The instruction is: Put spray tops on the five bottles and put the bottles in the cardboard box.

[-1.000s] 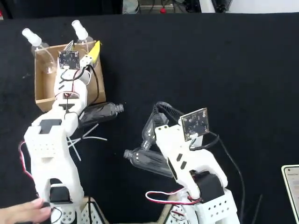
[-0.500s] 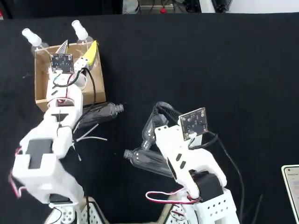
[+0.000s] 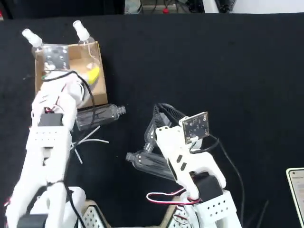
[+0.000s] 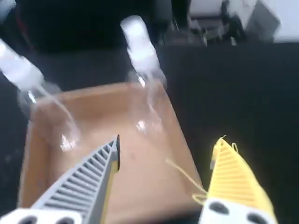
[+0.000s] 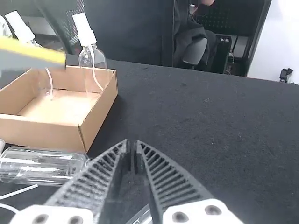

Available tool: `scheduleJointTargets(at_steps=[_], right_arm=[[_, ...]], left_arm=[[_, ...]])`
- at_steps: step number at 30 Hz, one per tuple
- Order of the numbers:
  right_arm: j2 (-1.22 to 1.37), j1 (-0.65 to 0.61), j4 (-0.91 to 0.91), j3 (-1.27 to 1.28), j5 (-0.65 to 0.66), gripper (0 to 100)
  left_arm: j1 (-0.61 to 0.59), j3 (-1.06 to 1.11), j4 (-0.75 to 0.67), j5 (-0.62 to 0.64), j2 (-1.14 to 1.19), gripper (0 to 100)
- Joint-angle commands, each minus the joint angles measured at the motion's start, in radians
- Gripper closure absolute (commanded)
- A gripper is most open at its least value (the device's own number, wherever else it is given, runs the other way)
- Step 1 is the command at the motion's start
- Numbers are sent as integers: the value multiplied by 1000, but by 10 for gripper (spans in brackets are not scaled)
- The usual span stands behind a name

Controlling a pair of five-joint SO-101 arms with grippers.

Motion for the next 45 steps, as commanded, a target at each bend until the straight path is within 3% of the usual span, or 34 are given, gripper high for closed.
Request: scheduleJointTargets(at_steps=[1, 7, 14, 17, 22, 30, 36, 42, 45], right_arm=[[1, -2, -23, -2, 9, 983], [1, -2, -23, 12, 8, 983], [1, -2, -26, 7, 8, 983], [1, -3, -29, 7, 8, 983], [1, -3, -29, 8, 8, 983], [1, 35, -29, 8, 6, 983], [1, 140, -64, 7, 2, 983], [1, 138, -71, 10, 2, 983], [1, 138, -72, 8, 2, 983]], left_arm=[[30, -8, 226, -2, -144, 688], [-67, -7, 344, -110, -218, 689], [-76, -18, 738, -221, -242, 690], [-107, -5, 809, -250, -235, 690], [-120, 76, 729, -245, -235, 690], [183, 44, 671, -244, -232, 690], [140, 31, 586, -255, -157, 690], [114, -36, 543, -517, 41, 690], [104, -122, 543, -577, 161, 690]])
